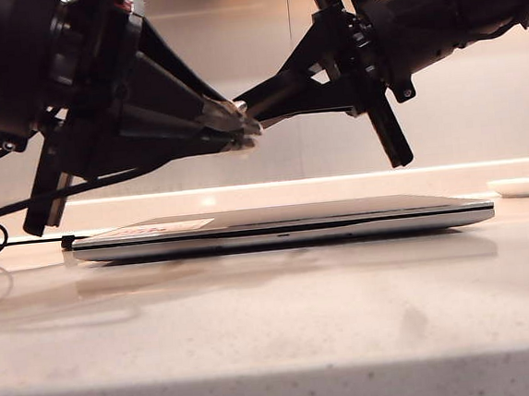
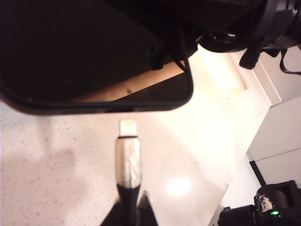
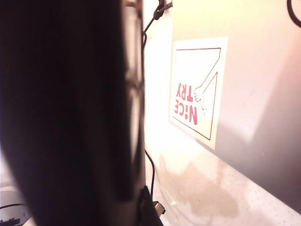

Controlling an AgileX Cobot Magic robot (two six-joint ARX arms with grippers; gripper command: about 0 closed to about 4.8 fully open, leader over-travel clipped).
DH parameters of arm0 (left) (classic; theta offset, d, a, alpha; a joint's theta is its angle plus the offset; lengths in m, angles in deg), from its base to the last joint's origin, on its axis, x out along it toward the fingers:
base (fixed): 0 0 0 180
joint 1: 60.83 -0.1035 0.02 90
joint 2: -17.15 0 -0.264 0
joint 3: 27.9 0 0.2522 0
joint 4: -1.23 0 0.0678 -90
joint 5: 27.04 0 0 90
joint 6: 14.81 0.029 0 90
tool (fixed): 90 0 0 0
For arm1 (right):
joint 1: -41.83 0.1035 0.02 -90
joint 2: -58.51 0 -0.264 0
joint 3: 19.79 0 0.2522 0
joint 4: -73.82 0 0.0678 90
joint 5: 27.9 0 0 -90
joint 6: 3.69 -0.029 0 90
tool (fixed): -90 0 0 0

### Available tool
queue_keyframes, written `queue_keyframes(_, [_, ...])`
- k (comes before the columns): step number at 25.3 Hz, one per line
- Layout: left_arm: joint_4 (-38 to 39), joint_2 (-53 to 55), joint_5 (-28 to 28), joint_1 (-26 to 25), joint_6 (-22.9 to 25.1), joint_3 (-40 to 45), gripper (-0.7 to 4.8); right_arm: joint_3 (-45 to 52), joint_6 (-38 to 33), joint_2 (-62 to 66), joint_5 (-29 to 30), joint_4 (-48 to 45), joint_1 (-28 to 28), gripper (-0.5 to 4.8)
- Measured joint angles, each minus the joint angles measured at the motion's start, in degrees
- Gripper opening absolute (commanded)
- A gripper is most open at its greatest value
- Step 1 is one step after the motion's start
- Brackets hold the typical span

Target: Pick up the charging cable and the phone, plug the charging cable into the charging port on the phone, and finally place them back on the table.

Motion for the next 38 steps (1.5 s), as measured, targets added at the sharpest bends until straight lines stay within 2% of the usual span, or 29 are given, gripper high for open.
queue_keyframes(31, [0.04, 0.0, 0.13, 0.0, 0.0, 0.0, -0.06, 0.0, 3.76, 0.0, 2.01, 0.87, -0.02, -0.07])
queue_keyframes(38, [0.02, 0.0, 0.33, 0.0, 0.0, 0.0, -0.06, 0.0, 1.46, 0.0, 2.93, 0.87, -0.02, -0.06])
